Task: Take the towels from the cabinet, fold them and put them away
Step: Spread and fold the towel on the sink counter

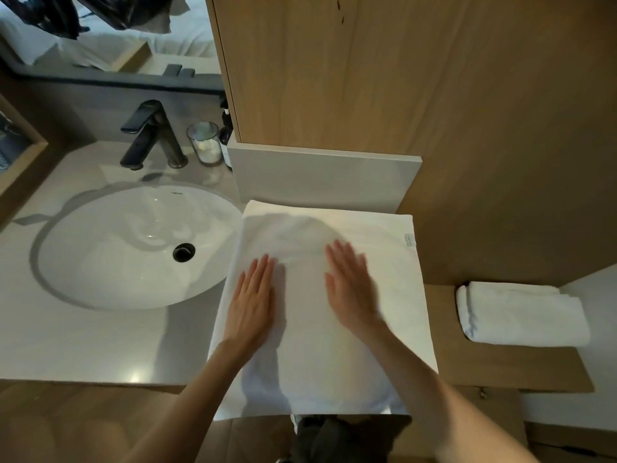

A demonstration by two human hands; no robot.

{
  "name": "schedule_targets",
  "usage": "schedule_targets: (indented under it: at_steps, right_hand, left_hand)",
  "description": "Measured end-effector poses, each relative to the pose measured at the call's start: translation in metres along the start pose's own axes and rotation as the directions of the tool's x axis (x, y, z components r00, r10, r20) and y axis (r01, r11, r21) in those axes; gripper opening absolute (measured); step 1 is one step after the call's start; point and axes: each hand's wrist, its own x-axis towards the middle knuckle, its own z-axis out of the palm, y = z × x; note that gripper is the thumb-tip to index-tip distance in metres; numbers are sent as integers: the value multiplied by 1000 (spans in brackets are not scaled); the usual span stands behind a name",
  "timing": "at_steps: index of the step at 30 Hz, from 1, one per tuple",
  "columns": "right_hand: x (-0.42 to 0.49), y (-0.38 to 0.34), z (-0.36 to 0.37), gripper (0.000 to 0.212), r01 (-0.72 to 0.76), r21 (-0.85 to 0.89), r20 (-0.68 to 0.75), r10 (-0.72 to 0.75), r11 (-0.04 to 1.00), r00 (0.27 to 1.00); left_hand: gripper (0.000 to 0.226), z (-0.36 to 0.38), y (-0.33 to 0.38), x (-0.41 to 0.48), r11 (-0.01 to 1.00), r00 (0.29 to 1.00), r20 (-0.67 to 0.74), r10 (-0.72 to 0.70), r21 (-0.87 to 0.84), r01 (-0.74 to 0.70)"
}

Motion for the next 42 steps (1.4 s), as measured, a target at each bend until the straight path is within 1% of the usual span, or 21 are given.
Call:
schedule_targets:
  at_steps: [1,2,5,7,11,14,17,19,20,23,25,27,29,32,34,36,39,42]
  right_hand:
    - [6,-16,8,50,47,-12,20,-47,999,999]
    - [12,-29,16,50,63,-35,52,-61,997,997]
    - [25,-48,32,60,51,-157,168,-24,986,986]
    - [28,-42,35,57,82,-204,201,-40,976,979]
    - [41,-14,28,52,141,-149,205,-108,979,973]
    - [53,18,19,52,71,-155,182,-42,985,982]
    - [56,62,2,58,-97,-122,156,116,988,981]
    - [55,86,-11,57,-189,-156,125,209,969,970]
    - [55,93,-16,55,-208,-180,121,232,961,965]
    - [56,95,-21,53,-224,-179,132,249,958,959]
    - [58,89,-19,51,-254,-171,112,275,952,955]
    - [56,78,-16,48,-285,-123,61,294,951,954]
    - [51,64,-11,50,-258,-51,21,259,965,966]
    - [43,52,0,62,-275,-13,38,275,961,961]
    - [41,54,7,68,-289,-65,49,292,955,955]
    - [42,57,10,72,-280,-116,52,287,953,957]
    - [46,59,14,65,-270,-172,5,275,948,962]
    - [47,63,17,58,-265,-187,-50,260,946,964]
  left_hand:
    - [59,-1,5,11,1000,1000,5,6,-10,-6]
    - [60,-1,9,22,1000,1000,12,20,3,-20]
    - [65,3,16,48,991,993,93,71,108,-81]
    - [66,10,13,54,985,989,123,82,142,-99]
    - [61,18,4,47,992,995,97,11,128,-23]
    - [59,16,4,46,990,995,94,-22,138,9]
    - [60,15,7,47,991,995,91,-39,129,27]
    - [60,15,8,47,993,995,89,-34,118,24]
    - [60,14,8,46,993,995,92,-31,118,20]
    - [60,14,8,47,992,995,100,-29,124,17]
    - [60,14,8,47,993,994,104,-24,121,12]
    - [61,14,9,46,994,994,107,-29,105,18]
    - [63,16,11,47,995,994,100,-31,99,21]
    - [62,20,26,57,991,992,91,86,96,-95]
    - [64,24,48,71,986,978,136,155,39,-162]
    - [72,30,71,88,980,962,196,192,12,-198]
    - [79,40,86,116,969,943,248,223,47,-242]
    - [74,43,76,133,948,932,243,270,102,-302]
